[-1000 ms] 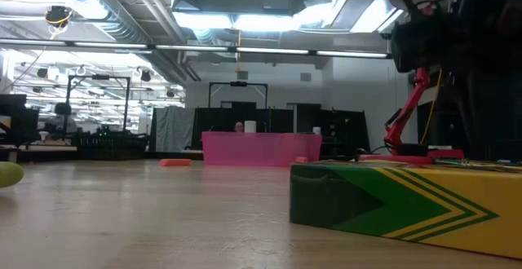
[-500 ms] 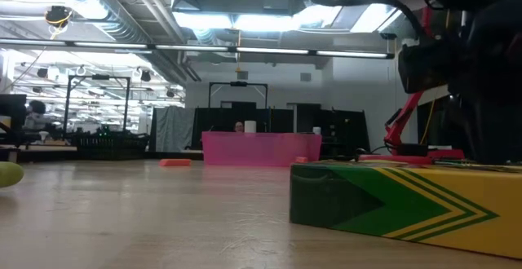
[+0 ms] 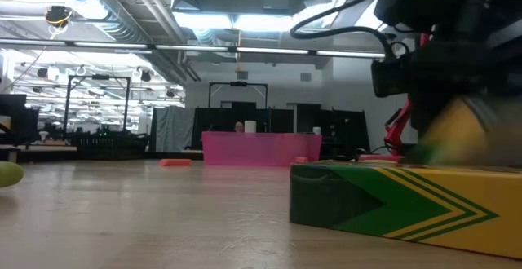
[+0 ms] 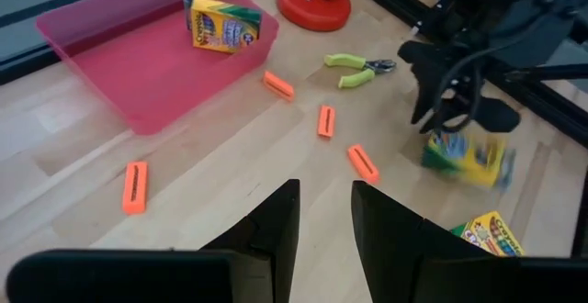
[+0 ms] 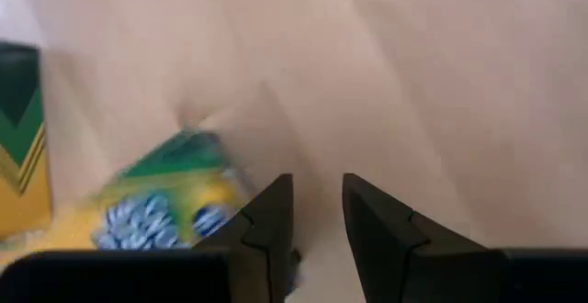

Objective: Pick & Place School Supplies
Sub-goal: Put the yellow crayon box into the red bin

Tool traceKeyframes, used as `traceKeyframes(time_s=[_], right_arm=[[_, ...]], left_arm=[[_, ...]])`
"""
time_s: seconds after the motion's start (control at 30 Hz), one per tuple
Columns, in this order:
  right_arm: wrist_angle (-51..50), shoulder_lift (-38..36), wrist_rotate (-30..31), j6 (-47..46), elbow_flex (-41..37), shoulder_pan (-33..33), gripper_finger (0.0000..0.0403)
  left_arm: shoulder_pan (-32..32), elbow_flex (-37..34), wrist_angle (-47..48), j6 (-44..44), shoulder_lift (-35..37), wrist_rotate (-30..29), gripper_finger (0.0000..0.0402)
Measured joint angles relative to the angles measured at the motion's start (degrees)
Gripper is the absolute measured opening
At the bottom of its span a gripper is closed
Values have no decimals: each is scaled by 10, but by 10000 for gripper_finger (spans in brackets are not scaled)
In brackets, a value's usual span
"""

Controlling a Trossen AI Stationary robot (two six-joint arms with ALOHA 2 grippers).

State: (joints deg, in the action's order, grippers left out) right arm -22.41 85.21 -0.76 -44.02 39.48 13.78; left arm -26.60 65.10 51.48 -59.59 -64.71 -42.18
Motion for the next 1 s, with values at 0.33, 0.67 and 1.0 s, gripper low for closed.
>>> traceKeyframes(time_s=[0.33,0.67,1.0], right_arm=[[18,-22,-62,44,0,-50,100],[65,-33,-185,102,0,-13,100],[64,-11,-162,113,0,-25,100]], left_arm=[[14,0,-12,19,0,3,97],[14,0,-12,10,0,3,97],[12,1,-26,2,0,3,97]])
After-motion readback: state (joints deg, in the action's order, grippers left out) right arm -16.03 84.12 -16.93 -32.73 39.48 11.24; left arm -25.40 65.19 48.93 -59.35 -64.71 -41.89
